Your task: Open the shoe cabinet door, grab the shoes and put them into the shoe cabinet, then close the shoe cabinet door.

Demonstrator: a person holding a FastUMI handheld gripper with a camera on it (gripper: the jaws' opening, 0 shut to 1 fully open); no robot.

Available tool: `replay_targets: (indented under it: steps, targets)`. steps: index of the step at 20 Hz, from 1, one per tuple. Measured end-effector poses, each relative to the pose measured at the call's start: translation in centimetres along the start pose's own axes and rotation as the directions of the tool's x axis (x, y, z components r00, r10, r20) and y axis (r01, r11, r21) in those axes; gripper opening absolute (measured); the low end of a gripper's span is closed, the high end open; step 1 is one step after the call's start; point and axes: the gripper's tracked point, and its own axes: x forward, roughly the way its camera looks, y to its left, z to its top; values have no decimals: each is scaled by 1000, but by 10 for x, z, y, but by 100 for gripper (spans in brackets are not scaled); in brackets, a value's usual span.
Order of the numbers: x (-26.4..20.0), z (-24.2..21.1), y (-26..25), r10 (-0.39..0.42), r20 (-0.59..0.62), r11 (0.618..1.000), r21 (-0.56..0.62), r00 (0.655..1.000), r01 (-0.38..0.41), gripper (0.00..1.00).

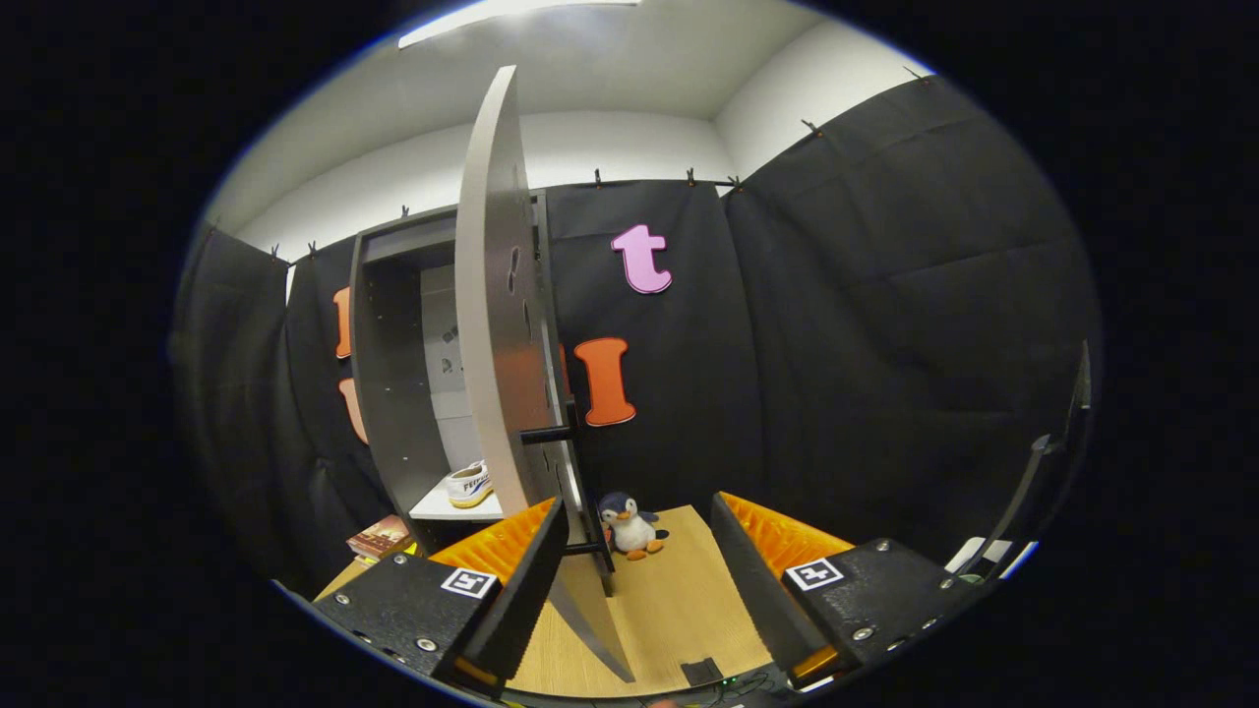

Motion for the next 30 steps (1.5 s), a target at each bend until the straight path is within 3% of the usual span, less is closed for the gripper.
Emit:
replay_targets:
  steps: [5, 14, 30]
  targets:
    - [14, 3, 2, 61, -1, 998, 11, 998, -61, 93]
    - [16, 0, 17, 99, -4, 995, 19, 995, -99, 90]
    - [13, -7, 122, 293, -25, 956, -5, 956, -294, 89]
